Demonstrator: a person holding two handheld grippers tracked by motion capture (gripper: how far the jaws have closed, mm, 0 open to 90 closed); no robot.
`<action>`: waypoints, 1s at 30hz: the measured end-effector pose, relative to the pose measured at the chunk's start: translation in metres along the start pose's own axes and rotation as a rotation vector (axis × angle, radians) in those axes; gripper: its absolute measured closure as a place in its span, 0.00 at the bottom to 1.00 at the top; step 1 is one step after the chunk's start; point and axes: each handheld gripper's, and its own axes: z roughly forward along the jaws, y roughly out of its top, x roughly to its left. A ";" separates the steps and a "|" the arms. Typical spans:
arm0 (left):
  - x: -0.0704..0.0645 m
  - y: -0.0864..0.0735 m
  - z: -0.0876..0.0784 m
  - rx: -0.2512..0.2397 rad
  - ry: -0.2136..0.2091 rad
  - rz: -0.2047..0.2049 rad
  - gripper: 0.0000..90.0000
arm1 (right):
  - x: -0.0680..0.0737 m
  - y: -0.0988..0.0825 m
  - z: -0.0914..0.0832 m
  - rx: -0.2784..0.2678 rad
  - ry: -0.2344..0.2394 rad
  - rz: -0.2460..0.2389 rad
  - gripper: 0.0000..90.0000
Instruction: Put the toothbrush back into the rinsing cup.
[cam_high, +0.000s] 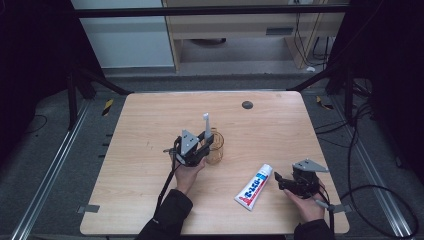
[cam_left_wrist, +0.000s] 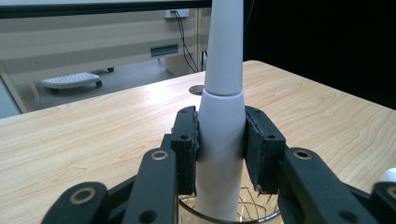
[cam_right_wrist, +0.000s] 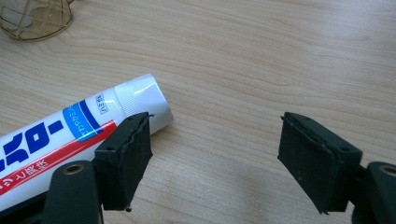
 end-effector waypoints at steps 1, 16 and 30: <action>0.000 0.000 0.000 0.003 0.001 0.000 0.74 | 0.000 0.000 0.000 0.000 0.000 0.000 0.28; 0.003 0.001 -0.007 0.008 -0.006 -0.009 0.62 | 0.000 0.000 -0.001 -0.001 -0.002 -0.002 0.28; 0.006 0.012 -0.030 0.041 0.005 0.012 0.43 | 0.001 0.001 -0.002 -0.004 -0.009 0.002 0.28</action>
